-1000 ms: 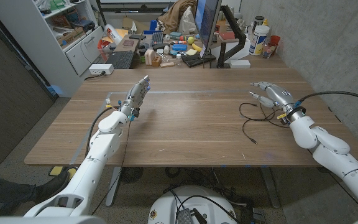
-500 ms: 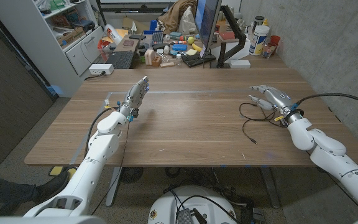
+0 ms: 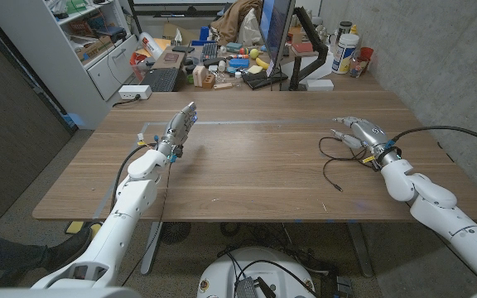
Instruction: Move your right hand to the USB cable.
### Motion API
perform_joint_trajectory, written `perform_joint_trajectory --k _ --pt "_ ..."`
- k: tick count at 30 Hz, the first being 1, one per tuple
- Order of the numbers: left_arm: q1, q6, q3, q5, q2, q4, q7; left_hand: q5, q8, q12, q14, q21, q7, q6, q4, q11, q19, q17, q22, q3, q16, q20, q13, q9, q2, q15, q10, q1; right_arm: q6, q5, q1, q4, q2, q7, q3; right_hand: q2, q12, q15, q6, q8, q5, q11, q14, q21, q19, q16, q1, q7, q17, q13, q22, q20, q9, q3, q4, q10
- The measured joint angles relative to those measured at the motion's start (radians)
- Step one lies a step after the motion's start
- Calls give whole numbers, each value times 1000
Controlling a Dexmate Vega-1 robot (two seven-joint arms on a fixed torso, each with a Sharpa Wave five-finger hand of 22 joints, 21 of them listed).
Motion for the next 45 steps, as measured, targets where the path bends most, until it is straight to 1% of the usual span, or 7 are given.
perform_joint_trajectory --k 12,14,18,21,27,35,45 --pt "9 0 -1 -2 1 -6 0 0 0 0 0 -4 0 0 0 0 0 0 0 0 0 0 0 0 0 0 0 0 -31 4 -1 -3 -10 30 -13 0 0 -1 0 0 0 9 10 -3 0 0 0 0 0 0 0 0 0 0 0 9" --pt "11 0 -2 -2 1 -8 2 0 0 0 0 -4 0 0 0 0 0 0 0 0 0 0 0 0 0 0 0 0 -36 6 -1 -3 -12 39 -15 0 0 -1 0 0 0 13 9 -9 0 0 0 0 0 0 0 0 0 8 1 12" --pt "13 4 -2 -2 0 -10 4 0 0 0 0 -4 0 0 -4 0 0 0 0 -4 0 0 0 0 0 0 0 0 -45 9 -1 -3 -17 53 -20 3 0 -1 6 0 0 13 9 -11 0 0 -3 6 0 0 0 0 0 8 0 12" --pt "15 6 -2 -2 -1 -12 7 0 0 0 0 -4 0 0 -4 0 0 0 0 -4 0 0 0 0 0 0 0 0 -56 13 0 -3 -21 66 -22 6 0 3 5 0 0 25 13 -11 0 0 -5 6 0 0 0 0 0 8 0 10" --pt "17 7 1 -2 -5 -13 8 0 0 0 0 -4 0 0 -4 0 0 0 0 -4 0 0 0 0 0 0 0 0 -79 21 -1 -3 -22 96 -22 11 0 3 11 0 0 25 13 -18 0 0 0 11 0 0 0 0 0 8 0 10" --pt "14 10 5 -3 -9 -8 9 0 -4 0 0 -11 0 0 -4 0 0 0 0 -4 0 0 0 0 0 0 0 0 -112 27 -16 -35 -40 145 -20 16 0 2 14 0 0 31 21 -19 0 0 -6 15 0 0 0 0 0 13 4 16" --pt "13 11 5 -4 -11 -5 5 0 -5 0 0 -11 6 5 -4 0 0 0 0 -4 0 0 0 0 0 0 0 0 -127 28 -24 -57 -50 164 -16 21 8 1 18 0 -5 41 29 -25 0 4 0 18 0 0 0 0 0 13 4 26"
